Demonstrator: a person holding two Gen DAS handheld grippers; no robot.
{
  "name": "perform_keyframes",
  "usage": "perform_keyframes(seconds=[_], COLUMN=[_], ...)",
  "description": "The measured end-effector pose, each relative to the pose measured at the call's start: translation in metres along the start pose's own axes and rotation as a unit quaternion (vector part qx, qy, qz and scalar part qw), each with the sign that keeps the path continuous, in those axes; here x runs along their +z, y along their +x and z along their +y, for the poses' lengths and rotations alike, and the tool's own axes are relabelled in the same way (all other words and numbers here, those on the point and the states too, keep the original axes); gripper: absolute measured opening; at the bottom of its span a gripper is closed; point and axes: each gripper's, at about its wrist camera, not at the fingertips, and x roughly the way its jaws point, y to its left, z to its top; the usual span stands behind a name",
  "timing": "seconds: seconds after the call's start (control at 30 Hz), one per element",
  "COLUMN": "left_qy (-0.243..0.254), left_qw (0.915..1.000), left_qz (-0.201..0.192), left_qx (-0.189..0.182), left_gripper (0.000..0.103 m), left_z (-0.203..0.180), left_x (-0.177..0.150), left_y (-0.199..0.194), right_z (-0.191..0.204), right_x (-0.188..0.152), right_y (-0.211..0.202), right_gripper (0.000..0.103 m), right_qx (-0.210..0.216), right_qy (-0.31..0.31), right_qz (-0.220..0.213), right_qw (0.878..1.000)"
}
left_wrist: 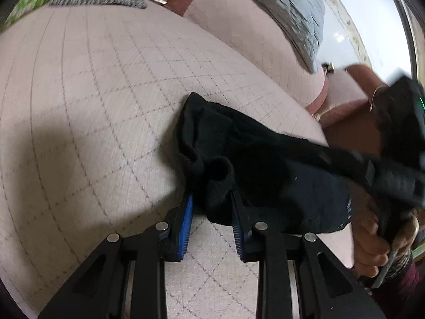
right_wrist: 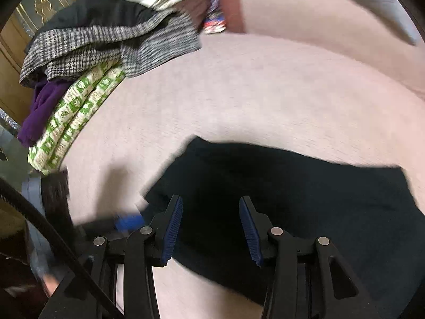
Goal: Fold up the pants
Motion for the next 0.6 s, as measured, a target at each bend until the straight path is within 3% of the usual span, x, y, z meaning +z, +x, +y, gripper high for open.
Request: perform_keyframes(seconds=[0.07, 0.17, 0.2, 0.23, 0.3, 0.6], left_qy=[-0.009, -0.014, -0.015, -0.019, -0.022, -0.036], left_qw=[0.9999, 0.9999, 0.9998, 0.9997, 0.9995, 0.9984], left_qz=[0.003, 0.002, 0.002, 0.002, 0.005, -0.028], left_qx=[-0.005, -0.009, -0.01, -0.013, -0.022, -0.034], left_gripper=[0.026, 0.026, 0.026, 0.02, 0.014, 0.014], left_z=[0.001, 0.001, 0.001, 0.0, 0.003, 0.004], left_x=[0.001, 0.0, -0.001, -0.002, -0.005, -0.002], left_y=[0.001, 0.001, 0.001, 0.0, -0.003, -0.018], right_z=[0.013, 0.024, 0.022, 0.019, 0.014, 0.011], right_x=[0.015, 0.03, 0.03, 0.029, 0.028, 0.046], right_y=[0.021, 0.055, 0.062, 0.068, 0.065, 0.032], right_gripper=[0.048, 0.047, 0.04, 0.018, 0.012, 0.009], right_qx=[-0.008, -0.068, -0.076, -0.069, -0.059, -0.048], right_qy=[-0.001, -0.008, -0.005, 0.003, 0.018, 0.035], right_qz=[0.02, 0.048, 0.057, 0.068, 0.062, 0.004], right_qw=[1.0, 0.996, 0.995, 0.995, 0.996, 0.998])
